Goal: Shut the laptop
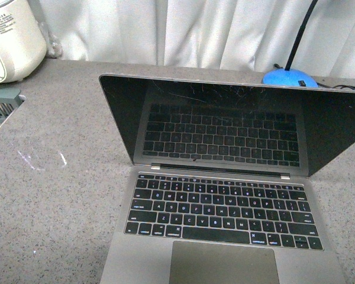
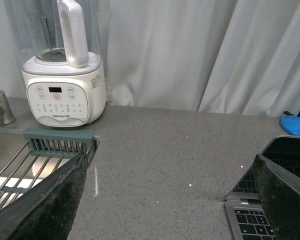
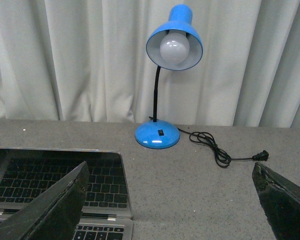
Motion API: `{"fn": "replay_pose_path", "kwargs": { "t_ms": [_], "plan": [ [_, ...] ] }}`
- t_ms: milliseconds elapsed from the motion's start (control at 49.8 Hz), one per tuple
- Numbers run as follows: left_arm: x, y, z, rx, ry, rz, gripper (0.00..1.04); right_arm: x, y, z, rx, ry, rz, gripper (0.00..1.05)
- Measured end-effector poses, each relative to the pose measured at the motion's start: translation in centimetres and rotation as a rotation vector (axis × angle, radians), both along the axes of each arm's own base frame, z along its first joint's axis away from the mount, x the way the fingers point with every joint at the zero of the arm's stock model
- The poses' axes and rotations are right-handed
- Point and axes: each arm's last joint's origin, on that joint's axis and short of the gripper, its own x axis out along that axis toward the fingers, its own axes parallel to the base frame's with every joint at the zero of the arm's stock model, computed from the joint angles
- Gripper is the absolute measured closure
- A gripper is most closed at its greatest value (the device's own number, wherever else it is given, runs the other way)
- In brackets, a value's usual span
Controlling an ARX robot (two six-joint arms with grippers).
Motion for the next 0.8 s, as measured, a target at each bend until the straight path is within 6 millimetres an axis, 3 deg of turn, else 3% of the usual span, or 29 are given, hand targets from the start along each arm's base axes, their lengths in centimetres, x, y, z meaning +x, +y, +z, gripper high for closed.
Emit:
{"fn": "replay_pose_path", "kwargs": {
  "t_ms": [643, 804],
  "plan": [
    [0.00, 0.00, 0.00, 0.000, 0.000, 0.000, 0.07, 0.00, 0.00, 0.00, 0.000, 0.000, 0.000, 0.09],
    [0.00, 0.00, 0.00, 0.001, 0.000, 0.000, 0.36, 0.00, 0.00, 0.00, 0.002, 0.000, 0.000, 0.37]
  ]
}}
